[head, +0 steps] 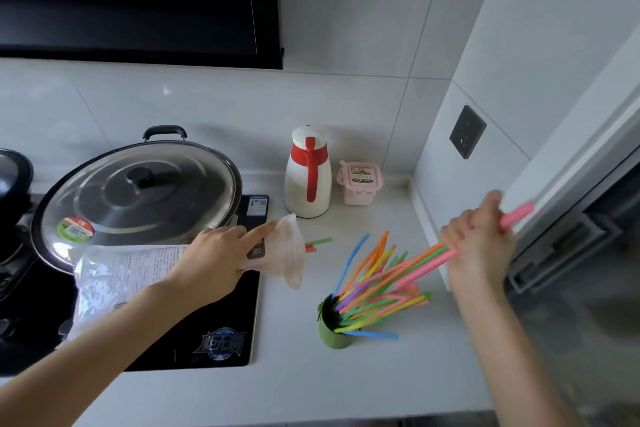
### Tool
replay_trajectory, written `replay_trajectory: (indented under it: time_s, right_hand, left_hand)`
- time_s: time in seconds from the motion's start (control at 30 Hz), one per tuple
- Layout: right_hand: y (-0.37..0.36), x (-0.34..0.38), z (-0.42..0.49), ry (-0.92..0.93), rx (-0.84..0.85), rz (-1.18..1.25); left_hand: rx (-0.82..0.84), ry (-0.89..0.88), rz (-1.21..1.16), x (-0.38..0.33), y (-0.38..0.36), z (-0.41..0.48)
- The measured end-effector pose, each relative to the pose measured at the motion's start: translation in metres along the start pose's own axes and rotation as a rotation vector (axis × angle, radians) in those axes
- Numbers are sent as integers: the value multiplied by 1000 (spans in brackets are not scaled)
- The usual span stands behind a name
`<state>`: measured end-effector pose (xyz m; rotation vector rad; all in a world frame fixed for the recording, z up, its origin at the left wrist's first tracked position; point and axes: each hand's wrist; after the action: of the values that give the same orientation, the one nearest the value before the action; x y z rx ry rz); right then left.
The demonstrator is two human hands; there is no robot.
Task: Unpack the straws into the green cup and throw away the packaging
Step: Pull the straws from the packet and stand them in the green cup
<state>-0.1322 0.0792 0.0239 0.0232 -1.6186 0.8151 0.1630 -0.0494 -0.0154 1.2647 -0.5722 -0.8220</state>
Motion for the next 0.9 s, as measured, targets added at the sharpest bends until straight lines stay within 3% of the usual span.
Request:
replay_trajectory:
  time_s: [0.17,0.4,0.6,0.9]
  right_hand:
    - [-13,-61,-35,16,243,-305]
    - [-21,-92,-51,49,440,-541]
    - [-9,-95,-42,-33,464,-502]
    - [-8,-101,-42,104,410,-596]
  left_hand:
    - [-3,7,-13,-3,-3,-2]
    - [-27,10,-37,-3,-5,-4]
    - [-37,9,-50,-5,-6,-4]
    - [-35,9,-47,-13,-4,4]
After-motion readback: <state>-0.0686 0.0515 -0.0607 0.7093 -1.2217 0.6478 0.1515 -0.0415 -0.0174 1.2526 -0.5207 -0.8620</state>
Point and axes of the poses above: each hand's wrist, its own z-axis towards the middle knuckle, its own y-axis out of the back of the hand, x = y × z
